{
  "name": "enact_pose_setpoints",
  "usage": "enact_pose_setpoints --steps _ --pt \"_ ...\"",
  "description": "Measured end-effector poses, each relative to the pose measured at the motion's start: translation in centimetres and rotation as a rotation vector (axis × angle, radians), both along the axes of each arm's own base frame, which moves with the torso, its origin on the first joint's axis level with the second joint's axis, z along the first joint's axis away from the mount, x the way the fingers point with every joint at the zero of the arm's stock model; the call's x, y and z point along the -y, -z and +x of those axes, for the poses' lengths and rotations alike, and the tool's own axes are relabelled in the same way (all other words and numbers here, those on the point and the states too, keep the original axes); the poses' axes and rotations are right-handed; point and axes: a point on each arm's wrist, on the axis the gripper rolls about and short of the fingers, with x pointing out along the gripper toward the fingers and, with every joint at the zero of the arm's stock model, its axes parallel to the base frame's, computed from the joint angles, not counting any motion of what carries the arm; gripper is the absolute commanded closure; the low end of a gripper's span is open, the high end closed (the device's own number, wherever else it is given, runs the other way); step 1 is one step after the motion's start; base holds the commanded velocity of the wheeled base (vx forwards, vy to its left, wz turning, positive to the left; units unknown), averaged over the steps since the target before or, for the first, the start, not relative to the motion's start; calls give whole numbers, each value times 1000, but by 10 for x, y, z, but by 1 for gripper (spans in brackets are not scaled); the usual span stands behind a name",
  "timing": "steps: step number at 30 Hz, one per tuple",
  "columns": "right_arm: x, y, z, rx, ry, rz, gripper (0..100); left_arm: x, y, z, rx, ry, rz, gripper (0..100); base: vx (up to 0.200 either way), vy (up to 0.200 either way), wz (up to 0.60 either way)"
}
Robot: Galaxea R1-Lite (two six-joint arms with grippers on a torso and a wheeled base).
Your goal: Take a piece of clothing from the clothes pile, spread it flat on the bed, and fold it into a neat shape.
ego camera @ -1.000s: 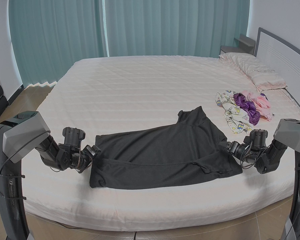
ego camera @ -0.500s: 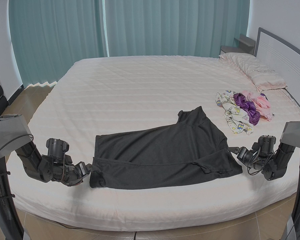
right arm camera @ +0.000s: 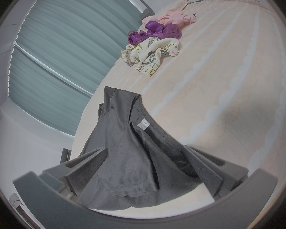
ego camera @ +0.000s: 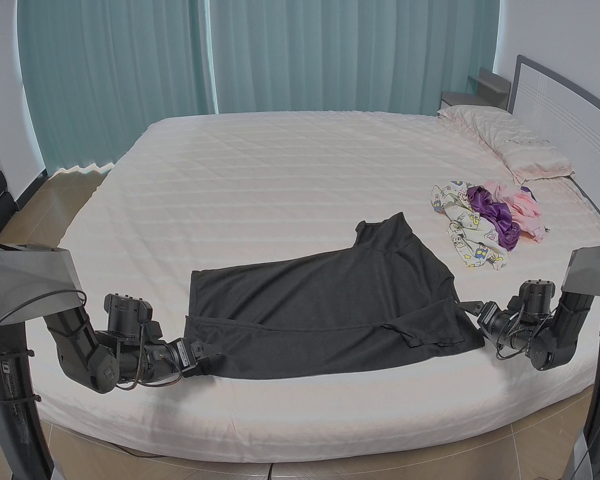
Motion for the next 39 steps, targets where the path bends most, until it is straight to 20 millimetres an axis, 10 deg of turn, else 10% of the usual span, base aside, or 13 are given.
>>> enact_pose_setpoints --steps 12,13,39 --pt "-4 0 -7 13 -11 2 0 2 10 -3 -29 -18 35 0 0 0 0" --pt "-4 1 -8 12 -11 2 0 1 10 -3 -30 -21 38 100 0 0 0" --pt "2 -4 -36 -34 -29 -67 0 -5 15 -8 -50 -129 138 100 0 0 0"
